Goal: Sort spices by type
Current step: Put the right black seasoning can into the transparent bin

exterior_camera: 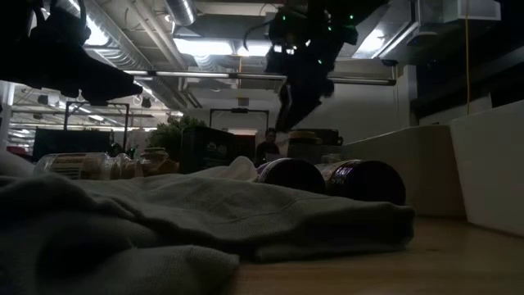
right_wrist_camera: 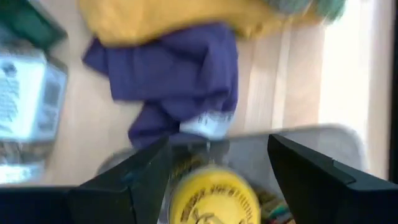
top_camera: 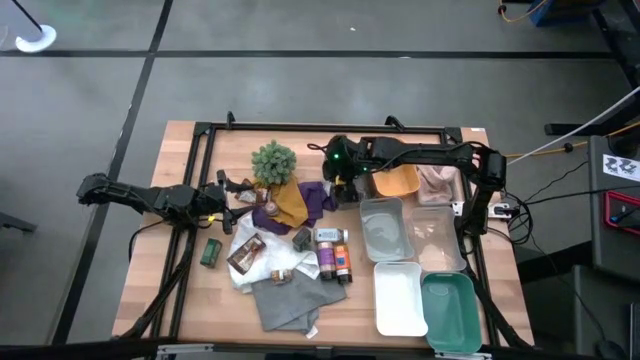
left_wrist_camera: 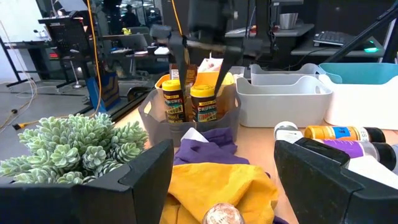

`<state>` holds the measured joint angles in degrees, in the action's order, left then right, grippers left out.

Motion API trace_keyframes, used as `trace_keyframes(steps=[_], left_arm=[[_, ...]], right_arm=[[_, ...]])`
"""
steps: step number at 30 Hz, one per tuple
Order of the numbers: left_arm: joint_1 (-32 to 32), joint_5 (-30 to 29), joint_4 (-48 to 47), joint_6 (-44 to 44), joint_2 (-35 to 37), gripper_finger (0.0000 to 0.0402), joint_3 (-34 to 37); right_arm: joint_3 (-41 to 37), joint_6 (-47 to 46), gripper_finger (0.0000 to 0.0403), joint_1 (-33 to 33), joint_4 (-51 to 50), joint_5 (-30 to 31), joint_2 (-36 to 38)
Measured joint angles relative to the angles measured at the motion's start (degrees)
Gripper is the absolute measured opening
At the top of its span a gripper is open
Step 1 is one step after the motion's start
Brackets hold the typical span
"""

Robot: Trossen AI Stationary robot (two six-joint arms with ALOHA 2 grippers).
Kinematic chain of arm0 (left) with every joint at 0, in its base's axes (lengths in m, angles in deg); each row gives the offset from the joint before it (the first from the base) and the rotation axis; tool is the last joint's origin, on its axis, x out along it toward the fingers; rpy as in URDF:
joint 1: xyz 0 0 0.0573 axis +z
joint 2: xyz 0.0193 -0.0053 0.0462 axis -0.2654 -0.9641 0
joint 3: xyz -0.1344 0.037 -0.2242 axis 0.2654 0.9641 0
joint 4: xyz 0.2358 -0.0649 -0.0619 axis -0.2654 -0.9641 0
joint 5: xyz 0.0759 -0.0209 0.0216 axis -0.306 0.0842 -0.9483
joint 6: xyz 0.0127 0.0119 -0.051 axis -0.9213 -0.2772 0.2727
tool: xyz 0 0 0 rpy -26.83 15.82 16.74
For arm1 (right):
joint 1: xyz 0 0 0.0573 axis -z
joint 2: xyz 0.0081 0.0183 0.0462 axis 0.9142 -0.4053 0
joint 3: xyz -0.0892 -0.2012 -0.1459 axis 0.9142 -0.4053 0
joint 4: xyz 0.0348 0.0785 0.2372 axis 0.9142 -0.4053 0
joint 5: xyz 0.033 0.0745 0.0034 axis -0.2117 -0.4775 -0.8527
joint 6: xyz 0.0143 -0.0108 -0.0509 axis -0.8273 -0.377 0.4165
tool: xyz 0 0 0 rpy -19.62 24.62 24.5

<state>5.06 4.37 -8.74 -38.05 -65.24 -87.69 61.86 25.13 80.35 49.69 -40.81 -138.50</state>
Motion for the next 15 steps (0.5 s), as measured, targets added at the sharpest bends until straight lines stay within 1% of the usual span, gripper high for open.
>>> trace_keyframes(steps=[4,9,12,15], left_arm=[[0.0,0.02,0.0,0.0,0.0,0.0263,0.0],[-0.02,0.01,0.0,0.0,0.0,0.0263,0.0],[0.0,0.0,0.0,0.0,0.0,0.0263,0.02],[0.0,0.0,0.0,0.0,0.0,0.0263,0.02]], right_arm=[[2.43,-0.04,0.0266,-0.04,0.83,-1.84,0.01],[4.95,-0.48,0.0266,-0.04,1.17,-7.88,0.03],[5.48,-4.16,0.0266,-0.04,1.78,-9.9,0.03],[5.46,-8.19,0.0266,-0.04,2.53,-10.02,0.01]])
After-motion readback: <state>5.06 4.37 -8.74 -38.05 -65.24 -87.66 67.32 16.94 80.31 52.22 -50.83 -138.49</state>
